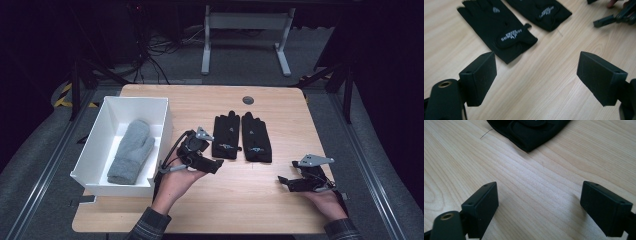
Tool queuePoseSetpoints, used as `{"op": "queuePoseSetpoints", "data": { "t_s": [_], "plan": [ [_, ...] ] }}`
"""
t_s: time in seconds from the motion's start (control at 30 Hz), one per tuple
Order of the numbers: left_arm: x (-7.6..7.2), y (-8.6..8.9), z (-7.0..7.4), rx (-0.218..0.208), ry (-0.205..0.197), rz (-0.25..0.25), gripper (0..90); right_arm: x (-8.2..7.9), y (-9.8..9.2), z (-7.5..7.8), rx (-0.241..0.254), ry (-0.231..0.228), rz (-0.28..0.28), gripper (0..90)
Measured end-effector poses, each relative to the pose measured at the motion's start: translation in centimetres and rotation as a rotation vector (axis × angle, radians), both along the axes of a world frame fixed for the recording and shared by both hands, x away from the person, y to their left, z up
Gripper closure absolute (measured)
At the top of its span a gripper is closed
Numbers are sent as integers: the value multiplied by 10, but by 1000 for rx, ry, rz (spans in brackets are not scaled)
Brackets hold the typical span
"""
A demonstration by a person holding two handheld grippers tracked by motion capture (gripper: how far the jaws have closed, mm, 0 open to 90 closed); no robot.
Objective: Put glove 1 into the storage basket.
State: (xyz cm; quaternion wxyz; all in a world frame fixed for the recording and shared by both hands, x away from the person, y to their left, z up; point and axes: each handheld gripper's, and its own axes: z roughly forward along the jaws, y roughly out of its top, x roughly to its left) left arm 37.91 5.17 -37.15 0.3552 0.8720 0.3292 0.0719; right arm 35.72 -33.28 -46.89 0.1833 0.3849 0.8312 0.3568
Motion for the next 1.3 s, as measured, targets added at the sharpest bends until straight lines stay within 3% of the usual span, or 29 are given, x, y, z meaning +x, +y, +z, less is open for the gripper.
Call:
{"op": "queuePoseSetpoints", "data": {
  "t_s": [0.03,0.07,0.47,0.57,0.7,0.8,0.93,1.03,1.1,1.3],
  "plan": [
    [0,0,0,0,0,0,171,0,0,0,0,0,0,153],
    [-2,-2,-10,13,-1,-7,170,0,0,0,1,-1,-3,151],
    [-12,2,-62,49,-2,-41,147,0,1,1,-8,9,-5,169],
    [-15,5,-75,66,2,-48,133,1,3,7,-24,23,1,222],
    [-21,10,-85,79,5,-60,105,4,13,18,-7,-1,15,290],
    [-23,12,-93,114,15,-67,65,10,24,25,6,-2,26,326],
    [-27,12,-97,133,-13,-84,24,22,40,33,26,1,40,395],
    [-29,14,-99,113,-27,-89,0,33,50,40,41,0,48,448],
    [-32,18,-103,73,-58,-99,0,40,58,43,46,-3,50,469],
    [-33,23,-107,36,-83,-123,0,58,77,50,50,-13,59,534]
  ]
}}
